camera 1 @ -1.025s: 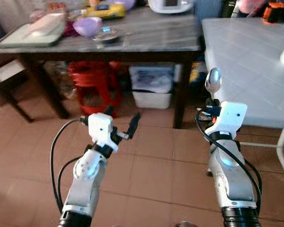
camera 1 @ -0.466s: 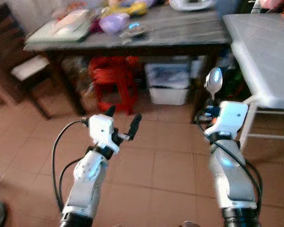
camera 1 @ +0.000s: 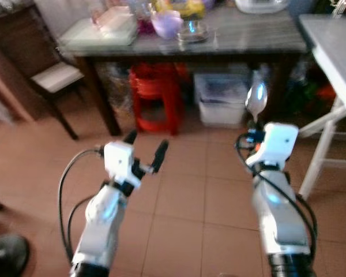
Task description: Setting the table
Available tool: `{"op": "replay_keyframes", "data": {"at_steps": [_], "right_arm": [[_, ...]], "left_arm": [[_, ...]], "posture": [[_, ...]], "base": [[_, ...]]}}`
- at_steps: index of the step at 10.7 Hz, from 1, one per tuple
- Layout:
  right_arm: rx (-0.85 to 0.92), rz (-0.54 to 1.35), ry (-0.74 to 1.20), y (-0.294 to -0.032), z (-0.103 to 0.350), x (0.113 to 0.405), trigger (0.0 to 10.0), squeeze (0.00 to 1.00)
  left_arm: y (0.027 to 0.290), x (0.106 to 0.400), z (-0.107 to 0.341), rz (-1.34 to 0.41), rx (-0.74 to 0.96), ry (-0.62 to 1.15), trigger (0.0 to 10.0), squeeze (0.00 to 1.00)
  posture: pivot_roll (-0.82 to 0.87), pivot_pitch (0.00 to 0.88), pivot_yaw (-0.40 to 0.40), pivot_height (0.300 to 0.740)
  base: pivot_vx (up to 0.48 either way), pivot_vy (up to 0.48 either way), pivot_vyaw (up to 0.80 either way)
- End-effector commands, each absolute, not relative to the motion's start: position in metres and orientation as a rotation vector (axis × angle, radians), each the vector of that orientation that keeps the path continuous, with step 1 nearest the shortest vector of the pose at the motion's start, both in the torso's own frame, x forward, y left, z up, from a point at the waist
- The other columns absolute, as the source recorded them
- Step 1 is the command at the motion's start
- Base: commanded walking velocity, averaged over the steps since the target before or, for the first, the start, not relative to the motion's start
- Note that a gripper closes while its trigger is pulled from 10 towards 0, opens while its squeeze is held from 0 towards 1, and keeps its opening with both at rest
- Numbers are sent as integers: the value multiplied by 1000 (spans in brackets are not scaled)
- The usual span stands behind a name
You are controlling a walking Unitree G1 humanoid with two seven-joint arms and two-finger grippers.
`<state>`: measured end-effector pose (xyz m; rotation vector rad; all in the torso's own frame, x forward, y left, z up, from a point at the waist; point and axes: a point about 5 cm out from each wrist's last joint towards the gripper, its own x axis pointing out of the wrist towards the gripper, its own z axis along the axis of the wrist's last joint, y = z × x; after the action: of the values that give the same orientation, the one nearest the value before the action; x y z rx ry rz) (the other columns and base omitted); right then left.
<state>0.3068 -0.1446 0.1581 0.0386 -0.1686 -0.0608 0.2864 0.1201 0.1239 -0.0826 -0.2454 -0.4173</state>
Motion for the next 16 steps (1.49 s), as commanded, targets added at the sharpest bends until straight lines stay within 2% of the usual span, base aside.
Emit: {"op": "replay_keyframes", "data": {"at_steps": [1, 8, 16], "right_arm": [[28, -52, -194, -145, 165, 308, 10000, 0], [27, -38, -193, -143, 164, 310, 10000, 0], [32, -38, -188, -143, 163, 310, 10000, 0]], "left_arm": [[119, 288, 129, -423, -80, -267, 10000, 0], [117, 286, 127, -434, -89, -263, 10000, 0], [113, 286, 126, -446, -92, -253, 10000, 0]], "posture": [[-94, 124, 99, 740], [-92, 121, 95, 740], [-94, 122, 96, 740]], "base": [[480, 0, 0], [480, 0, 0], [480, 0, -574]]}}
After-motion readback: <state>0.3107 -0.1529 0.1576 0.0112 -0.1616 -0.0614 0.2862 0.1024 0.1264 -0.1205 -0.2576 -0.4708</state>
